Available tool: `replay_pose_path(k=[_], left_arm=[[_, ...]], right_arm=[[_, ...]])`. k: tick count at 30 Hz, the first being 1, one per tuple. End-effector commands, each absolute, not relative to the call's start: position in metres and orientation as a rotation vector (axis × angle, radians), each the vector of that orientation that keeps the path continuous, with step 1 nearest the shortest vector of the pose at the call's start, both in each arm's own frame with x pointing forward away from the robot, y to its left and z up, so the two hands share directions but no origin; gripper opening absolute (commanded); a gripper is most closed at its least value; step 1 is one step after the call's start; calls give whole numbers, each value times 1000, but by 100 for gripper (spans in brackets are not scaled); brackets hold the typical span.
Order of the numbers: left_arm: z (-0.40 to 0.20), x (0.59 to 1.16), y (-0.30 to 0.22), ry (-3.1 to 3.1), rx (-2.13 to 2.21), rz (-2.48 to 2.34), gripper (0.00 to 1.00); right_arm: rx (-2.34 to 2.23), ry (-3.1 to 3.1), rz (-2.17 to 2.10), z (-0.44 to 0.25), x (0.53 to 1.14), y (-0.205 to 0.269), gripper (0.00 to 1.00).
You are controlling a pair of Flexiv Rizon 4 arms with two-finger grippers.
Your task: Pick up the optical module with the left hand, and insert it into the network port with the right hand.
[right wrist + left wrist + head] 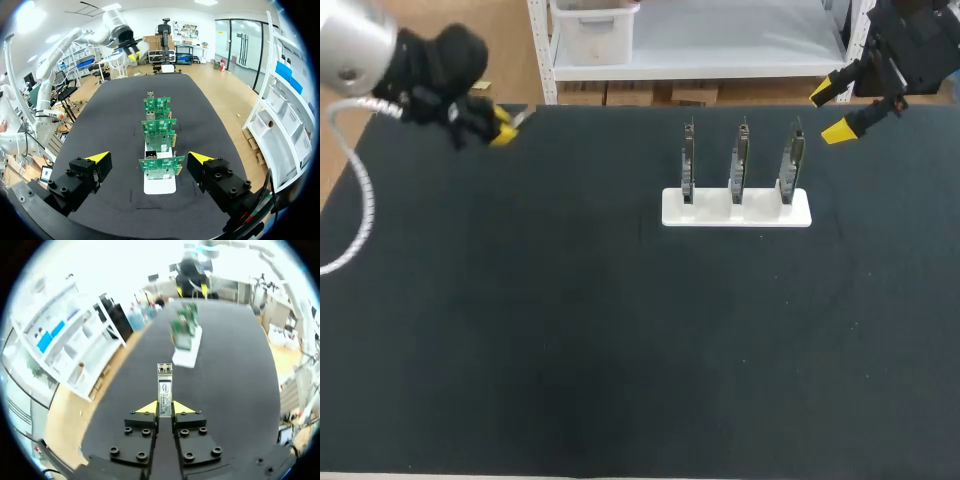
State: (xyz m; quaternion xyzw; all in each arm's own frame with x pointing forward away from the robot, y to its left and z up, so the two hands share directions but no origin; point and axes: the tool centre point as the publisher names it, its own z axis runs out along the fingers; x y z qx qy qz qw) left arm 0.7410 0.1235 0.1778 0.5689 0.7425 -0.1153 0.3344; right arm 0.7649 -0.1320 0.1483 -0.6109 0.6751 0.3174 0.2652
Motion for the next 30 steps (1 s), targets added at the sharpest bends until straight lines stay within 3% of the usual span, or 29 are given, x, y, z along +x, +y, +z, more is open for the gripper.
replay_pose_path(k=[1, 13, 22, 30], left_arm=[[185, 787, 91, 1751, 1394, -462, 0], [236, 845, -27, 1482, 1374, -721, 0], [239, 828, -128, 1303, 1452, -937, 0], [222, 805, -180, 1279, 1421, -1034, 0]], right_arm=[[-1649, 1825, 854, 148, 764, -131, 100], [-1649, 1825, 854, 148, 764, -131, 100], [-1649, 1825, 854, 148, 764, -131, 100], [-1649, 1825, 854, 148, 764, -131, 100]])
